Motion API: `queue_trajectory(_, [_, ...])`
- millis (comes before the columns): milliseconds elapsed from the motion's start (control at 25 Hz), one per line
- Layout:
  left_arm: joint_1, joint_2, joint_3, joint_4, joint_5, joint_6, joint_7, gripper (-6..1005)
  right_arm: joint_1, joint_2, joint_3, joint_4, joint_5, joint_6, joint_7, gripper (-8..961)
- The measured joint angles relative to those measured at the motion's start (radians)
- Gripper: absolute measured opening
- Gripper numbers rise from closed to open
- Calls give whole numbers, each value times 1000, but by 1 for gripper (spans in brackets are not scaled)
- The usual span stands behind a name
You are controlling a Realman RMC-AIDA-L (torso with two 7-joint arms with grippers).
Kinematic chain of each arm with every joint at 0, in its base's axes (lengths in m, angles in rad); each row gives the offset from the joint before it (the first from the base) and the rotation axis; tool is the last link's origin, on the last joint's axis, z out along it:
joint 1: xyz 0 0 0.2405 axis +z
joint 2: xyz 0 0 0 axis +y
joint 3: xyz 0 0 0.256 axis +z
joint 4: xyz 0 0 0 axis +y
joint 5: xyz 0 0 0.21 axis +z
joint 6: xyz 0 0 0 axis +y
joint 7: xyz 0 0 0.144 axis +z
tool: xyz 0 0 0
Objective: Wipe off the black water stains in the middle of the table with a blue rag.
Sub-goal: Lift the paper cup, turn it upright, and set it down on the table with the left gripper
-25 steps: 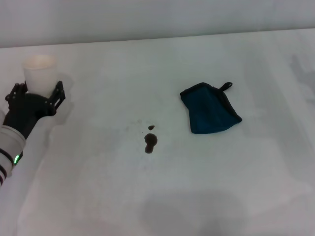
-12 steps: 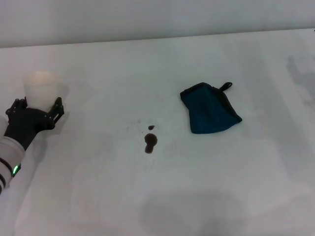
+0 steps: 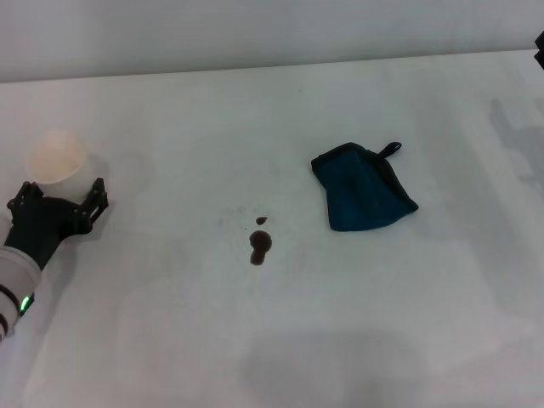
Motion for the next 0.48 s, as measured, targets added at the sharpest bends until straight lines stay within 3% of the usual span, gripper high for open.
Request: queue_trajectory(480, [-12,3,0,17,78,-3,5,821,4,-1,-6,0,0,-4,0,767])
